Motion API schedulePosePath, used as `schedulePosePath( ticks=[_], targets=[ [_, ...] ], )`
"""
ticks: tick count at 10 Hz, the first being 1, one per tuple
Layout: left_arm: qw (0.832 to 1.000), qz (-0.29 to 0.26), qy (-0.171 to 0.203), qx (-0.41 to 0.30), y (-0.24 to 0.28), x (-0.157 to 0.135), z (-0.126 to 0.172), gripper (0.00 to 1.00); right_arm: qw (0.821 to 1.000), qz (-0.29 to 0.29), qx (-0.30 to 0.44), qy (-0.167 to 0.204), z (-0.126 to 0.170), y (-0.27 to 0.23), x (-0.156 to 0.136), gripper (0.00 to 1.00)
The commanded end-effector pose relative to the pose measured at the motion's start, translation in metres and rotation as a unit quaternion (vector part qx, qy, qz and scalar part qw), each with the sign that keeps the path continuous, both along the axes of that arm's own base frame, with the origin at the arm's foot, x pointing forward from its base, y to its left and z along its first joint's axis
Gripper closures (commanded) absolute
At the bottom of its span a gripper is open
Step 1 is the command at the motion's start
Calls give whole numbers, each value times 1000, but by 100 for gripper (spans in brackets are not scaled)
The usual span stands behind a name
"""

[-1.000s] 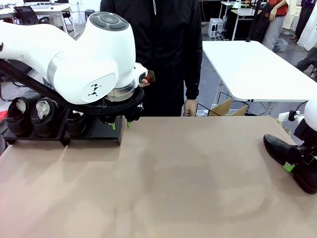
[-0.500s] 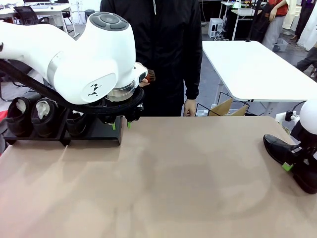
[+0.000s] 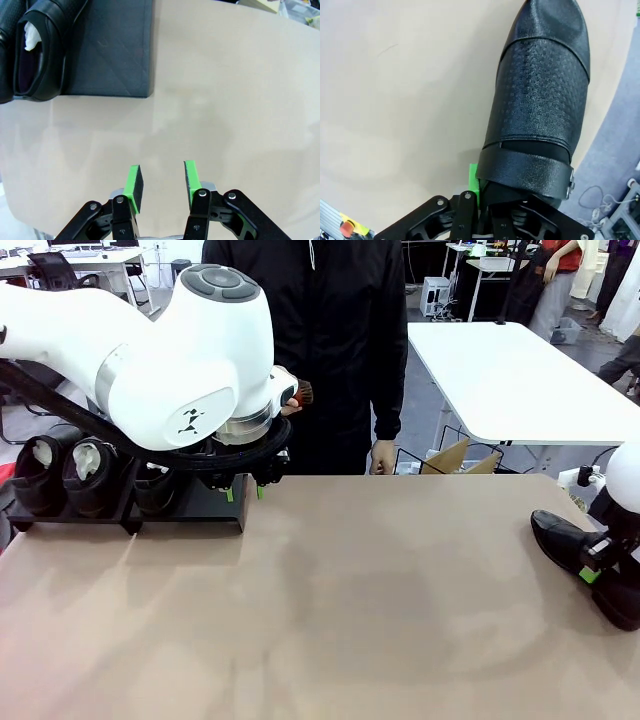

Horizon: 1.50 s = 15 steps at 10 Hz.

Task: Organize the shoes by placing them on the stand.
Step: Pick up one Shoe and place it in the middle of the table.

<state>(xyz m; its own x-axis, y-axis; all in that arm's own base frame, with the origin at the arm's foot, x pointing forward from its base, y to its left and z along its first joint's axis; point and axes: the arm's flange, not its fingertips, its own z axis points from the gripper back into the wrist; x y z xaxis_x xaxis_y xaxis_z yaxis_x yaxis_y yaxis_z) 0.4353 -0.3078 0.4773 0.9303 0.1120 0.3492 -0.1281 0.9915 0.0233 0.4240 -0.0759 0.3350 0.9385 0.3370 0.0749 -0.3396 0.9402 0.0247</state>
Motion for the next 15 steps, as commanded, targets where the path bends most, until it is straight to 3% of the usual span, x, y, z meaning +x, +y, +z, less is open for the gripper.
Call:
schedulePosePath(
  ticks=[1, 3, 4, 6, 8, 10, 12, 13, 14, 15],
  targets=[
    [1000, -1, -2, 3, 2, 0, 1, 53, 999, 20, 22, -15, -5, -8, 0, 100],
    [1000, -1, -2, 3, 2, 0, 1, 53, 999, -24, 36, -20, 10, -7, -9, 100],
    [1000, -1, -2, 3, 2, 0, 1, 53, 994, -86, 36, -54, 35, -2, -21, 100],
    [1000, -1, -2, 3, 2, 0, 1, 53, 970, -145, 143, -130, 105, 28, -66, 100],
    [1000, -1, -2, 3, 2, 0, 1, 53, 960, -162, 199, -114, 135, 83, -100, 100],
    [1000, -1, -2, 3, 2, 0, 1, 53, 960, -202, 182, -74, 130, 141, -112, 100],
    [1000, -1, -2, 3, 2, 0, 1, 53, 957, -224, 175, -63, 112, 178, -115, 100],
    [1000, -1, -2, 3, 2, 0, 1, 53, 962, -203, 167, -71, 109, 173, -119, 100],
    [1000, -1, -2, 3, 2, 0, 1, 53, 964, -203, 162, -58, 153, 172, -89, 100],
    [1000, -1, -2, 3, 2, 0, 1, 53, 964, -203, 162, -58, 153, 172, -89, 100]
  ],
)
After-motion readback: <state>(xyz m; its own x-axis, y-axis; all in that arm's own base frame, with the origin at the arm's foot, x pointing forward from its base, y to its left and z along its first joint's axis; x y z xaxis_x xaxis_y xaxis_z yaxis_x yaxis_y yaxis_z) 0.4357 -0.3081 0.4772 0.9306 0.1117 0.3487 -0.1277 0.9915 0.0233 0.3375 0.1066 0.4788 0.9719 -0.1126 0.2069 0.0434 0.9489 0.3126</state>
